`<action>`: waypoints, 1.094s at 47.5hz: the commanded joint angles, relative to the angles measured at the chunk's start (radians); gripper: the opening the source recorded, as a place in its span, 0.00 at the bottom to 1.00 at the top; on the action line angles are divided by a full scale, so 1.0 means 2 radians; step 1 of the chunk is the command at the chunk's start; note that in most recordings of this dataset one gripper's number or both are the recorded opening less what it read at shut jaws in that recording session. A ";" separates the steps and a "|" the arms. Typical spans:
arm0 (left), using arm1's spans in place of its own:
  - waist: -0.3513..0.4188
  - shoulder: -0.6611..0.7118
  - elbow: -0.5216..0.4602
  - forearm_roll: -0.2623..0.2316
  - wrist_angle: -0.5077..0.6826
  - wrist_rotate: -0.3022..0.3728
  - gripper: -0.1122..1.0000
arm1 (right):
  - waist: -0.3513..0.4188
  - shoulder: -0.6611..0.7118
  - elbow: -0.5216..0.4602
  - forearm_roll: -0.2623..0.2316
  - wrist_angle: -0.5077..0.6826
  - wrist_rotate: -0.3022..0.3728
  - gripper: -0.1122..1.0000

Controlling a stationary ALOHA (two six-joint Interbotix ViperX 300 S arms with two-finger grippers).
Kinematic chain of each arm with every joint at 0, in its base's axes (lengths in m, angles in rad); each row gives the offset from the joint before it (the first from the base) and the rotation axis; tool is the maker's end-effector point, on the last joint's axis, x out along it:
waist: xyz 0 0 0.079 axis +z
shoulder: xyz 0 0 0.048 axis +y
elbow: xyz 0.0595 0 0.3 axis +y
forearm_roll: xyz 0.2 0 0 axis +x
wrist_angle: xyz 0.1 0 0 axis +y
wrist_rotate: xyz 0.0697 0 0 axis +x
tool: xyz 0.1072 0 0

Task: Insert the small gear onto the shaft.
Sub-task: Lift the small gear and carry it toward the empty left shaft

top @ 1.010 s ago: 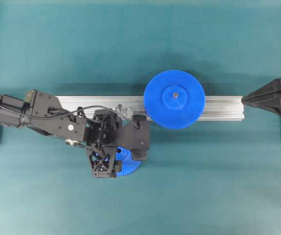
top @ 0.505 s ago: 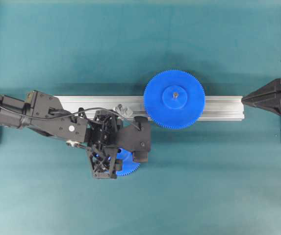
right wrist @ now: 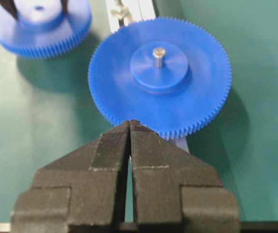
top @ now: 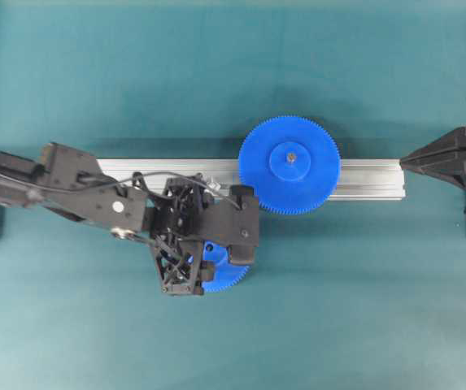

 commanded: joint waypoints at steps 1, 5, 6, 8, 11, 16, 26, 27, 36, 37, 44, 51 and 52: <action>0.001 -0.034 -0.015 0.002 0.022 0.001 0.75 | -0.002 0.003 -0.005 -0.001 -0.005 0.004 0.13; 0.001 -0.052 -0.018 0.002 0.047 0.002 0.75 | -0.002 0.003 -0.005 -0.001 -0.005 0.004 0.13; 0.001 -0.057 -0.018 0.002 0.051 0.002 0.75 | -0.002 0.003 -0.005 -0.001 -0.005 0.004 0.13; 0.001 -0.064 -0.018 0.002 0.058 0.003 0.75 | -0.002 0.003 -0.004 0.000 -0.008 0.004 0.13; 0.002 -0.077 -0.017 0.003 0.065 0.008 0.75 | -0.003 0.003 -0.004 -0.001 -0.011 0.004 0.13; 0.008 -0.094 -0.018 0.003 0.073 0.016 0.75 | -0.003 0.003 -0.001 -0.001 -0.017 0.004 0.13; 0.035 -0.130 -0.031 0.003 0.083 0.025 0.75 | -0.003 0.003 0.002 -0.001 -0.023 0.004 0.13; 0.039 -0.136 -0.033 0.003 0.086 0.028 0.75 | -0.003 0.003 0.002 -0.001 -0.024 0.005 0.13; 0.066 -0.172 -0.053 0.003 0.124 0.048 0.75 | -0.003 0.003 0.002 -0.001 -0.023 0.004 0.13; 0.069 -0.175 -0.054 0.003 0.128 0.051 0.75 | -0.003 0.003 0.002 -0.001 -0.024 0.004 0.13; 0.082 -0.180 -0.063 0.003 0.138 0.063 0.75 | -0.003 0.003 0.002 -0.001 -0.023 0.004 0.13; 0.096 -0.176 -0.059 0.004 0.137 0.077 0.75 | -0.004 0.003 0.002 -0.001 -0.023 0.005 0.13; 0.098 -0.173 -0.058 0.004 0.136 0.080 0.75 | -0.004 0.003 0.002 -0.001 -0.023 0.005 0.13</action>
